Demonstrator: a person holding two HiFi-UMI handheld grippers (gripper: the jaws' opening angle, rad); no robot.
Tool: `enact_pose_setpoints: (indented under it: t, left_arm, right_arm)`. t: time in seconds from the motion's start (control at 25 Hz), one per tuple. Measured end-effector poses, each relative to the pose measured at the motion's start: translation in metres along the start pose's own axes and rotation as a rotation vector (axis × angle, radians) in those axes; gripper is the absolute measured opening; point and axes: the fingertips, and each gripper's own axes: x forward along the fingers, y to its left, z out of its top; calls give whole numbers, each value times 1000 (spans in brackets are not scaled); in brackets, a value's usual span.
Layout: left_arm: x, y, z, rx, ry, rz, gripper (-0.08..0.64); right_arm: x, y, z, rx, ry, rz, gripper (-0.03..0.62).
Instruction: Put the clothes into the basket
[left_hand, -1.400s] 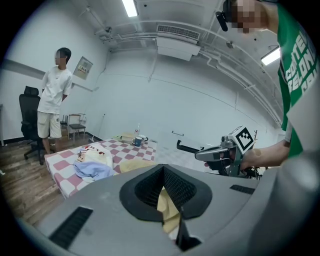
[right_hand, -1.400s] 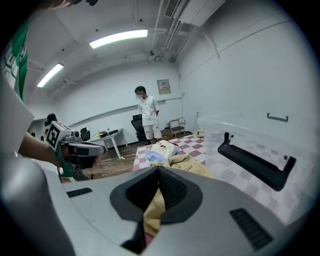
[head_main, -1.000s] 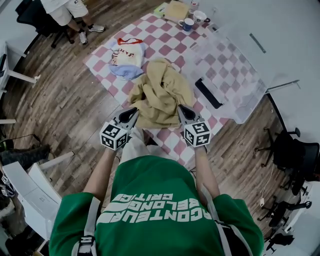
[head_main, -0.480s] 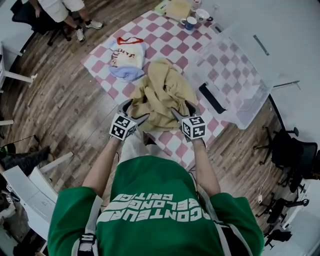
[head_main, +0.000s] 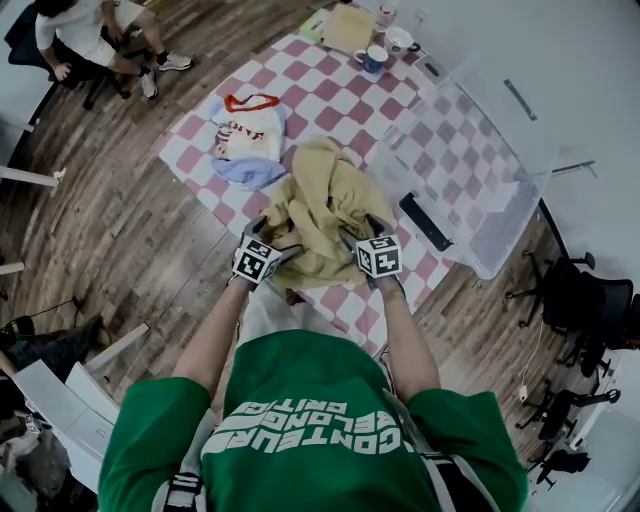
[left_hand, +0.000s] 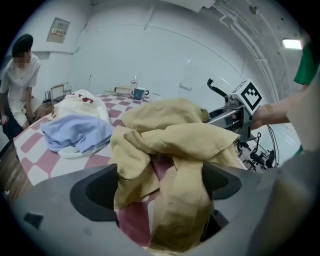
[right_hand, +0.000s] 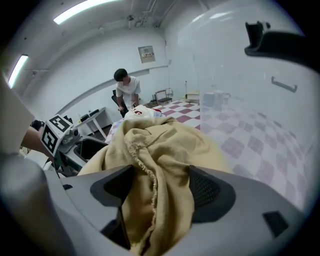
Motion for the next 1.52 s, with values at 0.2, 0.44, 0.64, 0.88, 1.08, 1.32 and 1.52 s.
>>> enact_pose_setpoints:
  t: [0.2, 0.44, 0.64, 0.88, 1.08, 1.32, 1.52]
  left_arm:
    - [15, -1, -8, 6, 40, -42, 503]
    - [32, -2, -18, 16, 84, -63, 502]
    - [37, -10, -21, 7, 117, -91, 444]
    - [41, -24, -23, -43, 146, -133, 247]
    - [41, -27, -21, -52, 136, -132, 178]
    - [34, -33, -5, -102, 68, -165, 132]
    - [27, -41, 11, -138, 10, -207, 120]
  right_arm:
    - [20, -3, -9, 56, 17, 43, 342]
    - [37, -1, -19, 96, 17, 77, 341]
    - [41, -1, -20, 125, 40, 89, 341]
    - [42, 1, -22, 157, 71, 108, 313]
    - [38, 5, -21, 175, 73, 126, 207]
    - [33, 11, -17, 171, 48, 140, 103]
    - [30, 17, -11, 161, 31, 133, 89]
